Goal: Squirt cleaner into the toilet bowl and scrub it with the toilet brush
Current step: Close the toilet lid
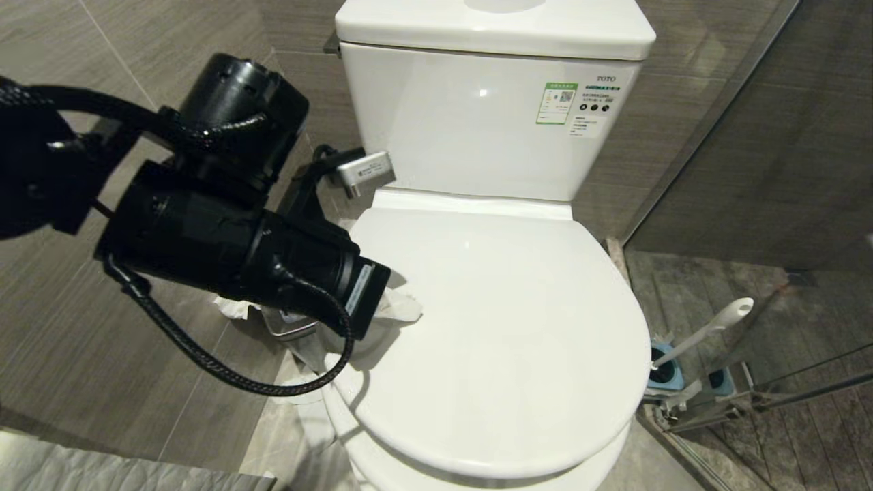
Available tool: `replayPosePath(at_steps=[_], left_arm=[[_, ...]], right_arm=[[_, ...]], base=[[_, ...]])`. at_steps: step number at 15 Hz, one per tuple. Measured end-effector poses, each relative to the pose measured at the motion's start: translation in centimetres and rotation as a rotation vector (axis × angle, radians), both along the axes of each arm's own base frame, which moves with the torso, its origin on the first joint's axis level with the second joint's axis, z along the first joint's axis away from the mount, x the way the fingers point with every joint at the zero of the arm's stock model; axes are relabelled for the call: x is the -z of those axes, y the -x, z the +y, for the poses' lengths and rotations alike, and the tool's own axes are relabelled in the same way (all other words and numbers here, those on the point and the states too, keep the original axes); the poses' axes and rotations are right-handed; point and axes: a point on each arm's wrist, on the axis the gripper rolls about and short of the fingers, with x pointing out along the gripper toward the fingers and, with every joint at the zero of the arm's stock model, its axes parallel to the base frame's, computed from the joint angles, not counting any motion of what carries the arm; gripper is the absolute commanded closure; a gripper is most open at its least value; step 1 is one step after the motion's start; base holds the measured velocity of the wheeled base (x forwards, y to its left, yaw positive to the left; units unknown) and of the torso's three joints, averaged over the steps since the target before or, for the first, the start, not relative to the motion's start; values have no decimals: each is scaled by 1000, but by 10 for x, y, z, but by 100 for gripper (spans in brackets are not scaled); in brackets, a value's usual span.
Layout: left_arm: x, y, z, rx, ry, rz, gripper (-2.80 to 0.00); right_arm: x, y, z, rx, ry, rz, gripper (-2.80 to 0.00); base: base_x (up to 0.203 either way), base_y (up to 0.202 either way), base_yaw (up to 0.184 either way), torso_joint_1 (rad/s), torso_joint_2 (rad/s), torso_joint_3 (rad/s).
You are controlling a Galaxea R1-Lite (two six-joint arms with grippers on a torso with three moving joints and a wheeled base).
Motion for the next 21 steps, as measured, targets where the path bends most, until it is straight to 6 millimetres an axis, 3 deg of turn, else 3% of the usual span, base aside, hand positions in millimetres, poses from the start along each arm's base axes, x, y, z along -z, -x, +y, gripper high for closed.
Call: replayPosePath(at_steps=[3,10,15,21], left_arm=[[20,-18,-2,-111,-29,-82,0],[59,-21,7,-208,-99,-67,0],[94,-40,7,-372,-76,-166,0],[127,-58,-1,-423,-67,-190,0]], right_arm=[[0,0,0,0,0,0,0],[0,0,0,0,0,-1,0],[0,0,0,0,0,0,0],[0,0,0,1,0,0,0]], base=[[0,0,0,0,0,0],[0,0,0,0,0,0],[0,0,0,0,0,0],[0,0,0,0,0,0]])
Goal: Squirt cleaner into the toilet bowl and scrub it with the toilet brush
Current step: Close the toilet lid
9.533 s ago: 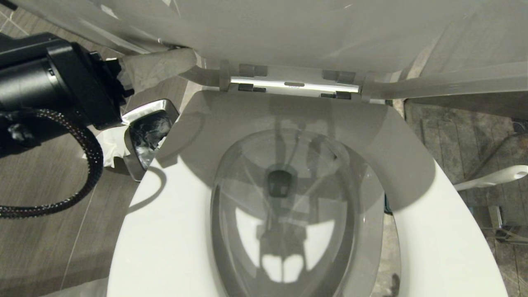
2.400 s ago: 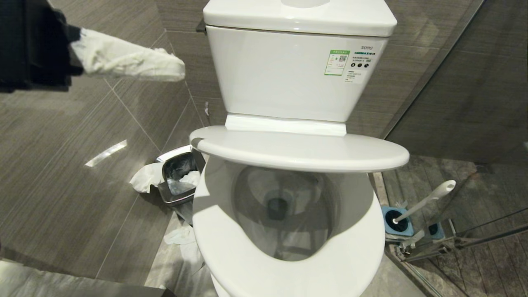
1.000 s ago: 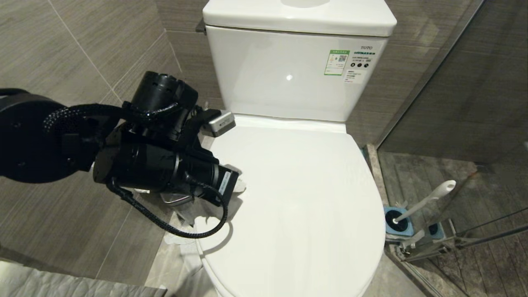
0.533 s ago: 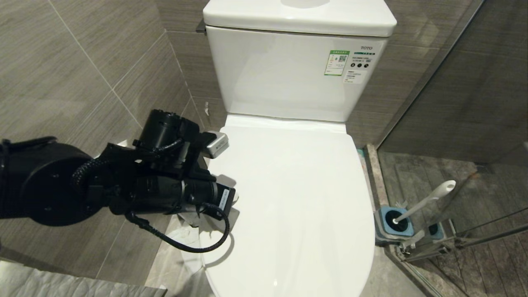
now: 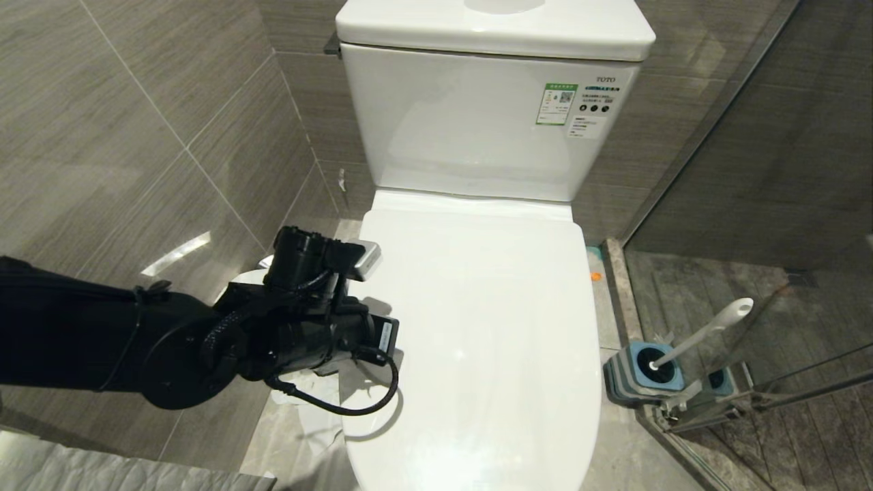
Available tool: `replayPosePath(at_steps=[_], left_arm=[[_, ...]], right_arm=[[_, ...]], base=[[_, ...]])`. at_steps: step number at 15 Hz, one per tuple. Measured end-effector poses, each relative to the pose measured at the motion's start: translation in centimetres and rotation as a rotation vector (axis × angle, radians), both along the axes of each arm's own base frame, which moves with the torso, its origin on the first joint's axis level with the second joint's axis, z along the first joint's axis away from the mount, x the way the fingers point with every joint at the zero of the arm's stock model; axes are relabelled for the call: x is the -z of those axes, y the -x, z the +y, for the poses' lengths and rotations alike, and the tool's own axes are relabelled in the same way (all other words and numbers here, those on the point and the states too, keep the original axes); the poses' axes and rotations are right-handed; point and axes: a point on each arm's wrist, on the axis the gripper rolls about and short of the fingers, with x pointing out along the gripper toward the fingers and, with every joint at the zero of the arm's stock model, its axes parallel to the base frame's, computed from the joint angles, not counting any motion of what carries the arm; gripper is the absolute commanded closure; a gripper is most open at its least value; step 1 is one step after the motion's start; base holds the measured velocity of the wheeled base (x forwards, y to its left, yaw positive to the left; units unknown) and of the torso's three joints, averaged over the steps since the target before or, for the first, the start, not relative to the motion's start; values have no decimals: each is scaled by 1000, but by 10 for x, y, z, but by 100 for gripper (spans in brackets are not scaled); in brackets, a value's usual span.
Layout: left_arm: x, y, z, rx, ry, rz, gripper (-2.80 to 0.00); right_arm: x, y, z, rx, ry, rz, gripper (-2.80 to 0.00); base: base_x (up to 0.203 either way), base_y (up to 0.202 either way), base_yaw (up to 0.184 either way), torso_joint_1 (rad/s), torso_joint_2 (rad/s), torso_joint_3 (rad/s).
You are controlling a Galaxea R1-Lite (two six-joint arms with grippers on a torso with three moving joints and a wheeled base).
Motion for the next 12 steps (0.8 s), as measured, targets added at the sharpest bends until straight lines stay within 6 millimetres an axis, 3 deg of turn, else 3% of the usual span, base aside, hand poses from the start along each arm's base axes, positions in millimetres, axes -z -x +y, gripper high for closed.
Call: replayPosePath(at_steps=[8,10,12], left_arm=[[29,-18,-7,-37,-24,9,0],[21,-18,-7,-43,-15,-12,0],[-6,-19,-5,-49,22,-79,0]], right_arm=[[0,0,0,0,0,0,0],[0,0,0,-1,0,0,0],[0,0,0,-1,0,0,0]], base=[[0,0,0,0,0,0],[0,0,0,0,0,0],[0,0,0,0,0,0]])
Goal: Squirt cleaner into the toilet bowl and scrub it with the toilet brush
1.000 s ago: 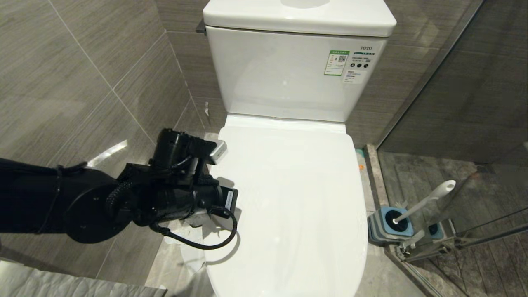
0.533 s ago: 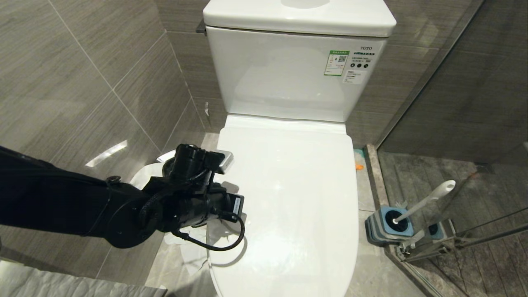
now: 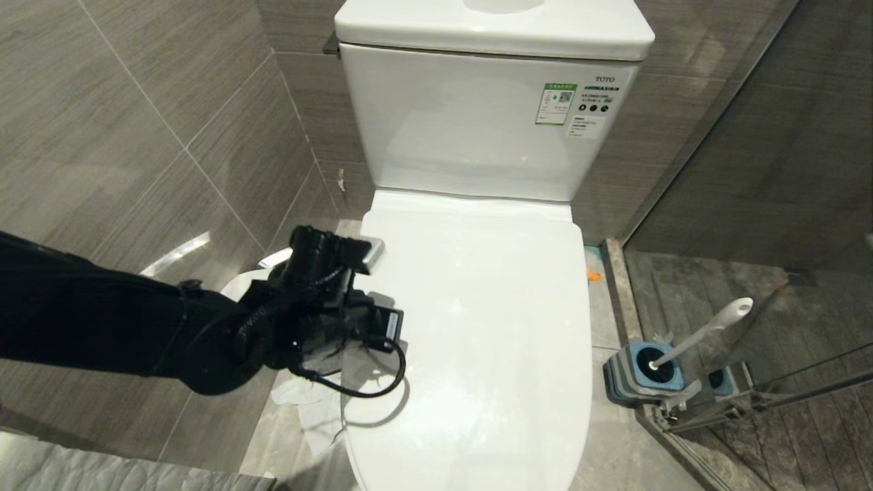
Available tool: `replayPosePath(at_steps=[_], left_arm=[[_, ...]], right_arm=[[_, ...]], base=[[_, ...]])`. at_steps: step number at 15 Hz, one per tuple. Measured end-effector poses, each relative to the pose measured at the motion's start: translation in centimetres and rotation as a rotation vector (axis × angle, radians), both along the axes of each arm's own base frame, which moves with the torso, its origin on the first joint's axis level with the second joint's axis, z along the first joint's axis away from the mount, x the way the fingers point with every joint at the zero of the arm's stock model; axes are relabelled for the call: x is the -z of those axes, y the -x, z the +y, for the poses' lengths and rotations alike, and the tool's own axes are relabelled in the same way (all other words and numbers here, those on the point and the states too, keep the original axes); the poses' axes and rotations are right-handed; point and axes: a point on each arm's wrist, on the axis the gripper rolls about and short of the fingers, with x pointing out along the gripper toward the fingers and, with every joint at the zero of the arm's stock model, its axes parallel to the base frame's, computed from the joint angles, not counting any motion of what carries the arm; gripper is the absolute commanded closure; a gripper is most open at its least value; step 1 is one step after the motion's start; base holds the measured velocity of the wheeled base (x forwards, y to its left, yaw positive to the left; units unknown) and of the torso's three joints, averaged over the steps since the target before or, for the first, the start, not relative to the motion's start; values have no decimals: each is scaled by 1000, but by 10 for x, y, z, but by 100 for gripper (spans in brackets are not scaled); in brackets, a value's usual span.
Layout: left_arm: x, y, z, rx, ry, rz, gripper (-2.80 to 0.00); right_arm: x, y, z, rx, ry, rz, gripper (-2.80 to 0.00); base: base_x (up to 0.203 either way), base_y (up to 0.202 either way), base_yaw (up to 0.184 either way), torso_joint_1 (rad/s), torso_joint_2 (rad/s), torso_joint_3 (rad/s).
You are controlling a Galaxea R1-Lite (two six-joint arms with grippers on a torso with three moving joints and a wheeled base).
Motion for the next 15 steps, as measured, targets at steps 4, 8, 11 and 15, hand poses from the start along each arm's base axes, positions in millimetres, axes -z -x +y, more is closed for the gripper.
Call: replayPosePath(at_steps=[4,8,11,15], left_arm=[[-89,17,10,16,138,-224,0],[-173,55,33,34,229,-388,0],[-224,91,57,35,219,-381,0],[-262,144,90,115,202,-303,0]], right_arm=[[0,0,0,0,0,0,0],[0,0,0,0,0,0,0],[0,0,0,0,0,0,0],[0,0,0,0,0,-1,0]], base=[[0,0,0,0,0,0],[0,0,0,0,0,0],[0,0,0,0,0,0],[0,0,0,0,0,0]])
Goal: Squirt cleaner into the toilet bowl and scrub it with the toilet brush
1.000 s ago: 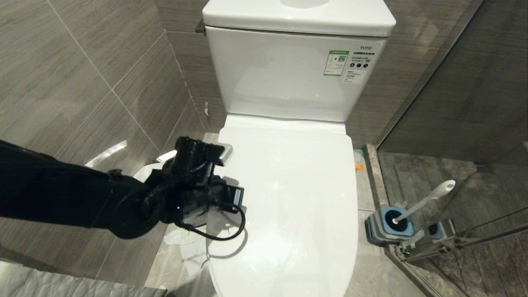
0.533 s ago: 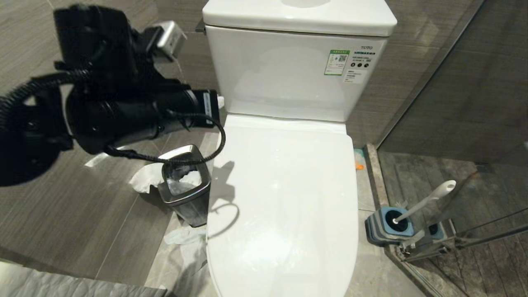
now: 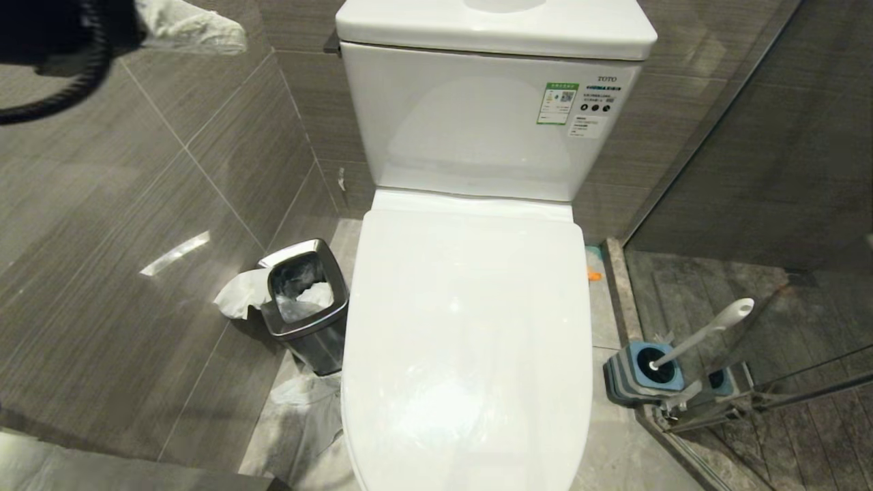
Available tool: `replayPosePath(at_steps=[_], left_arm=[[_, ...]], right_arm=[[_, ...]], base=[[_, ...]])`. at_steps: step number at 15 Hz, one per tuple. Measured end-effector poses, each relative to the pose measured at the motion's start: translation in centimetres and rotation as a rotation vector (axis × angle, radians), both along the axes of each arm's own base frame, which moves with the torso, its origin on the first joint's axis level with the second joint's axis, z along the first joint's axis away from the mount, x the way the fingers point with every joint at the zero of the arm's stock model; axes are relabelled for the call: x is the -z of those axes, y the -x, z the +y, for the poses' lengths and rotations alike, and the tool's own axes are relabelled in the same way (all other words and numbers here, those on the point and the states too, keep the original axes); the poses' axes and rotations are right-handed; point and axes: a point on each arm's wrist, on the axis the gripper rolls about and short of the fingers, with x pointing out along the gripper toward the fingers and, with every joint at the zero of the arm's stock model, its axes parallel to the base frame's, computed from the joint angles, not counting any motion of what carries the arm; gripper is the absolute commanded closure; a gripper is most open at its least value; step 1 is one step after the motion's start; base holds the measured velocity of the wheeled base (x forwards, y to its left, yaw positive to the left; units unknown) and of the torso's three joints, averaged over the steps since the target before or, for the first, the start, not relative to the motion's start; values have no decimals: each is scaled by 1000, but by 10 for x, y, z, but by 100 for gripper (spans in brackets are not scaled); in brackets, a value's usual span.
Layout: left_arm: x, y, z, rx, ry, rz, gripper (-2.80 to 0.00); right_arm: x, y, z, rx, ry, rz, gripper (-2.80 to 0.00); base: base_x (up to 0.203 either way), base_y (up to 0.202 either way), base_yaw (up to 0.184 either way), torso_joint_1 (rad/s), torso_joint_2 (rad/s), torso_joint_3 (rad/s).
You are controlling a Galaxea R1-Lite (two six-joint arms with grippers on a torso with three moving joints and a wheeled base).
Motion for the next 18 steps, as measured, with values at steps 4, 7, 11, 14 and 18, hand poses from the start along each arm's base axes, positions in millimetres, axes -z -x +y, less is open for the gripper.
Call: replayPosePath(at_steps=[4,7,11,14,18], left_arm=[[-7,38,19,87,-52,-10,0],[-16,56,34,8,-171,-165,0],[-33,73,57,-150,-107,-300,0],[-46,99,74,-205,-30,-425,0],[-33,148,98,-267,-17,-482,0]], right_arm=[[0,0,0,1,0,0,0],[0,0,0,1,0,0,0],[0,0,0,1,0,1,0],[0,0,0,0,0,1,0],[0,0,0,1,0,1,0]], base=[[0,0,0,0,0,0],[0,0,0,0,0,0],[0,0,0,0,0,0],[0,0,0,0,0,0],[0,0,0,0,0,0]])
